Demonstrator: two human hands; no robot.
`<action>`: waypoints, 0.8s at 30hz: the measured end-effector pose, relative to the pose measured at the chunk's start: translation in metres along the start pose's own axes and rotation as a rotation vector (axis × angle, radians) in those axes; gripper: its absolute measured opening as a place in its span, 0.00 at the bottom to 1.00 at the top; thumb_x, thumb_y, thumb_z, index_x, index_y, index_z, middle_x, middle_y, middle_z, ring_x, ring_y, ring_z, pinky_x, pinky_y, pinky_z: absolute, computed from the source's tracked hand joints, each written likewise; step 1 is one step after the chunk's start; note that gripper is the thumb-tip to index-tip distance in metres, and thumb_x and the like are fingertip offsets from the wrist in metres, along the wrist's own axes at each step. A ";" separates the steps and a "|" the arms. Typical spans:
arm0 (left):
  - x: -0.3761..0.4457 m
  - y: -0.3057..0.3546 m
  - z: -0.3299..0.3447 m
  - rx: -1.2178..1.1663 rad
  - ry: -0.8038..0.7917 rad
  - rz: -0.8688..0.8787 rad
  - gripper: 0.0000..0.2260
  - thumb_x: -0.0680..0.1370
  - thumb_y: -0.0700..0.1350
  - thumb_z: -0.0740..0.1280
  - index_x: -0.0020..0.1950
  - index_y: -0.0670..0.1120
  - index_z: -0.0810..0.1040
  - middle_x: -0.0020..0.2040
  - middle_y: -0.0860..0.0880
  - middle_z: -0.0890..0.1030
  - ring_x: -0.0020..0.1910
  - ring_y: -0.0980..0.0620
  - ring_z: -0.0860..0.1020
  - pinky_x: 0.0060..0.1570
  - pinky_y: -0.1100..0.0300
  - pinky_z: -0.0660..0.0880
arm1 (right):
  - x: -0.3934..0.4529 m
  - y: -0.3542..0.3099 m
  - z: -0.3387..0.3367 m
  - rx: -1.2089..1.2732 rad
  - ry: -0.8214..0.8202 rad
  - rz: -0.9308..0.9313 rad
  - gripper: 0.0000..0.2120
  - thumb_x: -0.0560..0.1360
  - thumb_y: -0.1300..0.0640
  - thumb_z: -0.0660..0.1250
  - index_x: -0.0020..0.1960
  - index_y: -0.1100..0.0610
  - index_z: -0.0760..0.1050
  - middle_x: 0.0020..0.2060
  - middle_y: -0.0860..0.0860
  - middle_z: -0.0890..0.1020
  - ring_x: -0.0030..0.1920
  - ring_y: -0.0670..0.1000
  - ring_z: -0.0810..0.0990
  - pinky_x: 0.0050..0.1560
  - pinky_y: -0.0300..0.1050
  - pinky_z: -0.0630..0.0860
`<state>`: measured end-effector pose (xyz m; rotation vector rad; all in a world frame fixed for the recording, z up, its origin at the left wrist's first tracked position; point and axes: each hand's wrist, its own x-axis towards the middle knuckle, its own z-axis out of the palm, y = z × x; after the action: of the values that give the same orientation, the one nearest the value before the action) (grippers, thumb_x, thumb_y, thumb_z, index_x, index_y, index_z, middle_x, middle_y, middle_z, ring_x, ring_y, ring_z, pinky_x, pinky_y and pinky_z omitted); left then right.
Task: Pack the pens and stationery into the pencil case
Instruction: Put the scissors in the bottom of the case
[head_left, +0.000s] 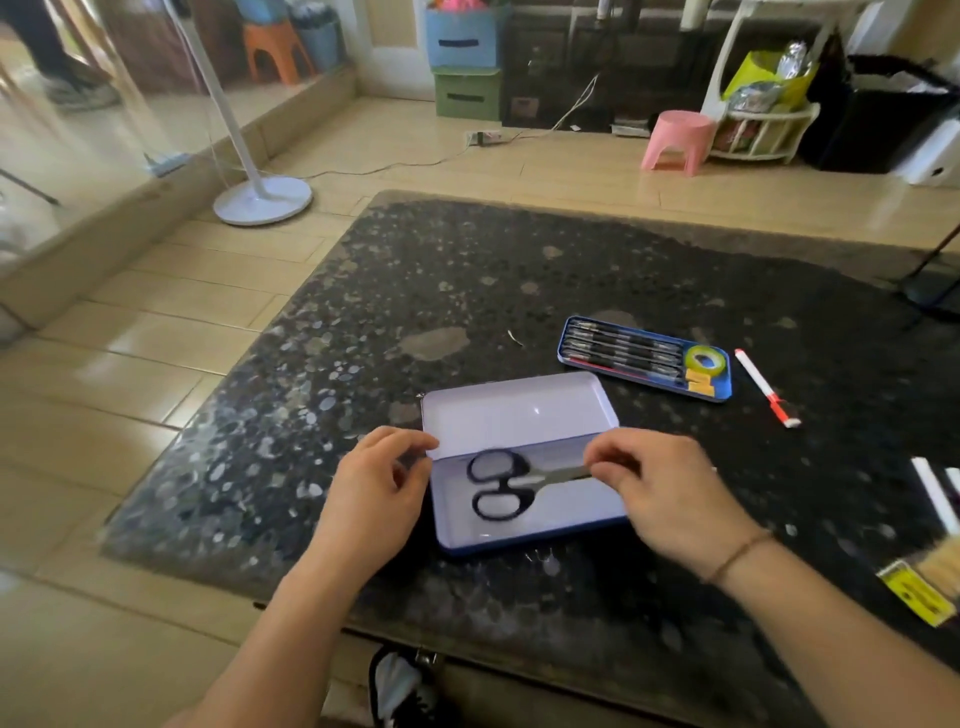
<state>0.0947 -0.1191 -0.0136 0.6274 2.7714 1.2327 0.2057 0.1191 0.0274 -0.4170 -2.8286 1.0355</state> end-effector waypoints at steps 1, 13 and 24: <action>-0.001 -0.001 -0.001 -0.015 -0.015 0.010 0.08 0.77 0.40 0.67 0.51 0.52 0.80 0.49 0.62 0.76 0.39 0.58 0.76 0.40 0.71 0.72 | 0.005 -0.002 0.010 -0.035 -0.040 -0.002 0.08 0.73 0.59 0.69 0.39 0.47 0.78 0.37 0.43 0.81 0.42 0.44 0.78 0.48 0.44 0.75; -0.003 0.009 0.003 0.070 -0.151 0.055 0.10 0.69 0.50 0.75 0.48 0.56 0.79 0.50 0.61 0.73 0.33 0.58 0.74 0.40 0.65 0.72 | 0.020 -0.001 0.044 -0.169 -0.114 -0.051 0.03 0.72 0.49 0.69 0.44 0.47 0.78 0.43 0.42 0.80 0.48 0.45 0.75 0.53 0.46 0.75; -0.002 0.016 0.006 0.118 -0.197 0.009 0.13 0.66 0.46 0.77 0.43 0.58 0.76 0.51 0.62 0.70 0.38 0.59 0.74 0.41 0.62 0.73 | 0.026 -0.007 0.040 -0.287 -0.179 -0.058 0.05 0.71 0.49 0.68 0.46 0.46 0.80 0.45 0.44 0.80 0.50 0.47 0.75 0.50 0.45 0.75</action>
<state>0.1035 -0.1066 -0.0066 0.7275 2.6929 0.9560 0.1714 0.0969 0.0016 -0.2751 -3.1409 0.6892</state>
